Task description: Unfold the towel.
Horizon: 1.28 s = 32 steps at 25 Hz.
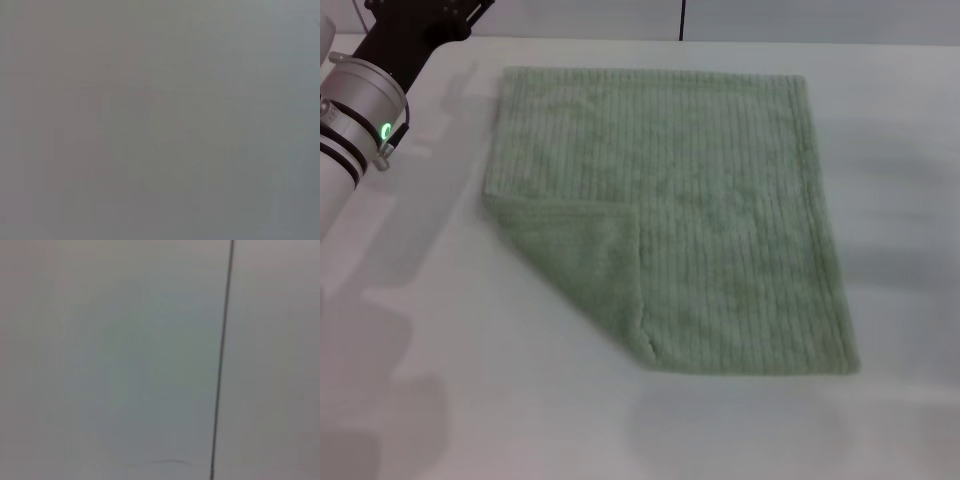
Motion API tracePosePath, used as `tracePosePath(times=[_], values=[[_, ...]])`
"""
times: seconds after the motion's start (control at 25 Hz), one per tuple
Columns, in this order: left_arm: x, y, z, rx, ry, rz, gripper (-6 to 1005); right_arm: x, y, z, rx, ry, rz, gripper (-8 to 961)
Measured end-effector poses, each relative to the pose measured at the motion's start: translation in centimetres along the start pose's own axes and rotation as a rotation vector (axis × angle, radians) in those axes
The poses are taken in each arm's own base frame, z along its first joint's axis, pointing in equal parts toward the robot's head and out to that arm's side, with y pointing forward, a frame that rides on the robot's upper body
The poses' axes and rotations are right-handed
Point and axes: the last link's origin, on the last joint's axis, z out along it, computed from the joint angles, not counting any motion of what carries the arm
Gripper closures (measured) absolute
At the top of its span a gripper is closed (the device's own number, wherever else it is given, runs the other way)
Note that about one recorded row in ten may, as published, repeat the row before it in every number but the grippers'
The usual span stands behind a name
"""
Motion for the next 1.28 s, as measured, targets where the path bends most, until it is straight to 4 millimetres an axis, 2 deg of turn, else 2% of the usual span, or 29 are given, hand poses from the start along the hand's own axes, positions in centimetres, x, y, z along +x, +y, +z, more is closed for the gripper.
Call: tracePosePath(times=[0.2,0.72,0.92,1.0,1.12,1.28], values=[[0.0,0.0,0.0,0.001,-0.002,-0.002,139,0.3,-0.6,-0.5,0.014,-0.001,0.015,411],[0.1,-0.1,0.0,0.001,0.005,0.001,138,0.2,-0.5,-0.8,0.007,-0.016,0.006,411],[0.2,-0.1,0.0,0.001,0.007,0.002,139,0.1,0.6,-0.4,-0.040,0.000,0.011,412],[0.2,-0.1,0.1,0.001,0.008,0.002,139,0.1,1.8,0.3,-0.088,0.071,0.040,412],[0.2,-0.1,0.1,0.001,0.008,0.002,139,0.0,2.5,0.8,-0.122,0.135,0.047,412],[0.3,-0.2,0.1,0.002,0.010,0.004,138,-1.3,3.7,2.0,-0.185,0.243,0.006,412]])
